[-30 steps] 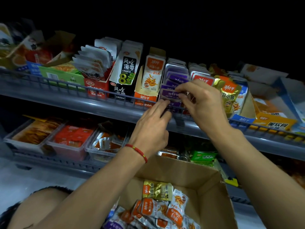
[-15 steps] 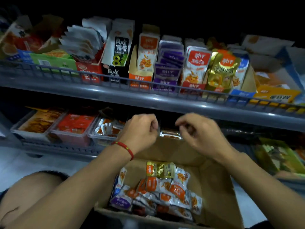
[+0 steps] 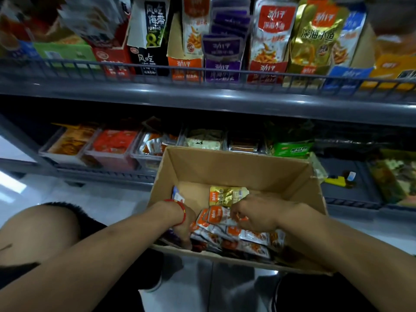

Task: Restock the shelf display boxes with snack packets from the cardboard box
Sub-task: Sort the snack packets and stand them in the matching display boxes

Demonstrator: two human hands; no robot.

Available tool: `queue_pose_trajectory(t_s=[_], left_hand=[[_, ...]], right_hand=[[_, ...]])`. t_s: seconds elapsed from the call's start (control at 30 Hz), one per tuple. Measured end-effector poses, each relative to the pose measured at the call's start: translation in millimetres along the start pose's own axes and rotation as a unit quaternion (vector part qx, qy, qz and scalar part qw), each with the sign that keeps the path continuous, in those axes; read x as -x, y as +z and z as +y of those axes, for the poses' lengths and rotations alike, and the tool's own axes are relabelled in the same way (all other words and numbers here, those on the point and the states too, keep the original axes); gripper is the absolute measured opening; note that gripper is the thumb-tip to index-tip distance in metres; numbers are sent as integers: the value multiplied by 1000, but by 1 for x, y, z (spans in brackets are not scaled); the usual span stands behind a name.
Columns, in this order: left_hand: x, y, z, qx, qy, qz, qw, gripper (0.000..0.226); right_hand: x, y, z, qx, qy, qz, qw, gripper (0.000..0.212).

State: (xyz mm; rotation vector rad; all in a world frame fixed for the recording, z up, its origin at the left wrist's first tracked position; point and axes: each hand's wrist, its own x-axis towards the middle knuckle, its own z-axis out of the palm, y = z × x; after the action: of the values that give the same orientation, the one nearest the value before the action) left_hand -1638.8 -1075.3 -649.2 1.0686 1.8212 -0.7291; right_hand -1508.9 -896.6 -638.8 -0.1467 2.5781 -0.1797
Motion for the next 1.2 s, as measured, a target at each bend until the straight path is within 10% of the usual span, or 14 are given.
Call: queue_pose_trajectory(t_s=[0.27,0.5,0.7,0.87,0.97,1.2], left_hand=[[12,-9,6,39,-11,-3,999,35],[60,-46,-10,160,73,184,967,17],[80,-62,-17,348,291,383,805,19],[81,-67,-17,528,315,440,655,37],[85,-68,-9,670,292,347,588,47],[86,-75,0,614,239,417,626,49]], right_hand=[[3,-2,1,-38,-3,14,999,28],[2,-17,2,-225,30,117,967,23],[5,-42,-14,-680,35,111,724,24],[18,-57,-8,-792,25,257,553,37],[28,-67,-1,-740,57,353,570,34],[50,-90,2,-627,50,414,658,35]])
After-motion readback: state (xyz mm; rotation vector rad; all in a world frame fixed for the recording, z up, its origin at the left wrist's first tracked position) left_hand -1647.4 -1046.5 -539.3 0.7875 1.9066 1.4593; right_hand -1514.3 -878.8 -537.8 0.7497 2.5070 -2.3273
